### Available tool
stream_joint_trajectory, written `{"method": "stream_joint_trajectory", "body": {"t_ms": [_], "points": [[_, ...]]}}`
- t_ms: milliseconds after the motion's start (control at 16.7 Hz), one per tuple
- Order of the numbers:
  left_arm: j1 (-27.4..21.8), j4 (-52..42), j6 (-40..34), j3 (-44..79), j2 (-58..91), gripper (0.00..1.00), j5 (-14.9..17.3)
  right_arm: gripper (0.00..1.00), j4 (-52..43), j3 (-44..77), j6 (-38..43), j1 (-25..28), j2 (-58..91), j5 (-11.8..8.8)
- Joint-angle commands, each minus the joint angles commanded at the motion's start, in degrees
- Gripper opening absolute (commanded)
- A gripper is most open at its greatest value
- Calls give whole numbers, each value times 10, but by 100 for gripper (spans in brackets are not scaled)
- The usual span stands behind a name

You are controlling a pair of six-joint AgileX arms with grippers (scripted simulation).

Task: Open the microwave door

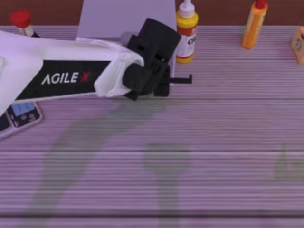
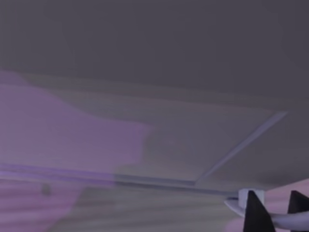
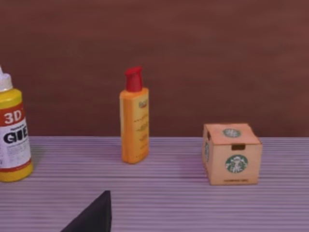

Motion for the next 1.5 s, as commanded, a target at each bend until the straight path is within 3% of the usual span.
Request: {"method": "stream_joint_trajectory", "body": {"t_ms": [1500], "points": [[4, 19, 27, -31, -20, 0, 19, 100, 0, 0, 0, 0, 0, 0]]}}
